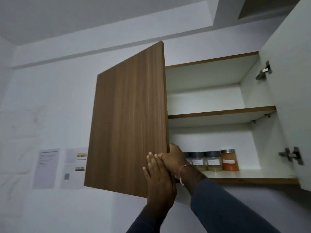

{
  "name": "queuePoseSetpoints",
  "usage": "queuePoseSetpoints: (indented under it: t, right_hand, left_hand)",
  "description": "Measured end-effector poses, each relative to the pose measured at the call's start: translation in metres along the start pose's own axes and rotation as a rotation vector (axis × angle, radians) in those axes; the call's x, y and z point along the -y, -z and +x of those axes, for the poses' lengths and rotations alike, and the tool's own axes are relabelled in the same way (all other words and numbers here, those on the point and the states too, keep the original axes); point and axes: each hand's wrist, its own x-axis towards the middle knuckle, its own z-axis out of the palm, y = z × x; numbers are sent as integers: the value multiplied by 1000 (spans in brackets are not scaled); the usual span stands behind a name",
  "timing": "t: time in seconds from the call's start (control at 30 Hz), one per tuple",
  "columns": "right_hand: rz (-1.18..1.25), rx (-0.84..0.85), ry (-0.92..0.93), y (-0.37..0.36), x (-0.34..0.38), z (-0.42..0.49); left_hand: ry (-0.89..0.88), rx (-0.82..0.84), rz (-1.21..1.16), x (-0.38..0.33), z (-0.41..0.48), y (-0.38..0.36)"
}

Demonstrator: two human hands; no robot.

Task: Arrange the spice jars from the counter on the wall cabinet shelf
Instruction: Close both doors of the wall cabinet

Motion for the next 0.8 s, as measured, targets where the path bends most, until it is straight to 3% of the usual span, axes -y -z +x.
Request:
queuePoseSetpoints:
  t: [0.3, 0.47, 0.8]
  right_hand:
    - [-4, -47, -102, 6, -52, 57]
    - [28, -51, -103, 5, -74, 75]
    - [88, -40, -119, -1, -93, 95]
  left_hand:
    - [-195, -30, -34, 15, 28, -68]
    - [-308, 108, 23, 36, 31, -98]
    - [-422, 156, 22, 56, 40, -130]
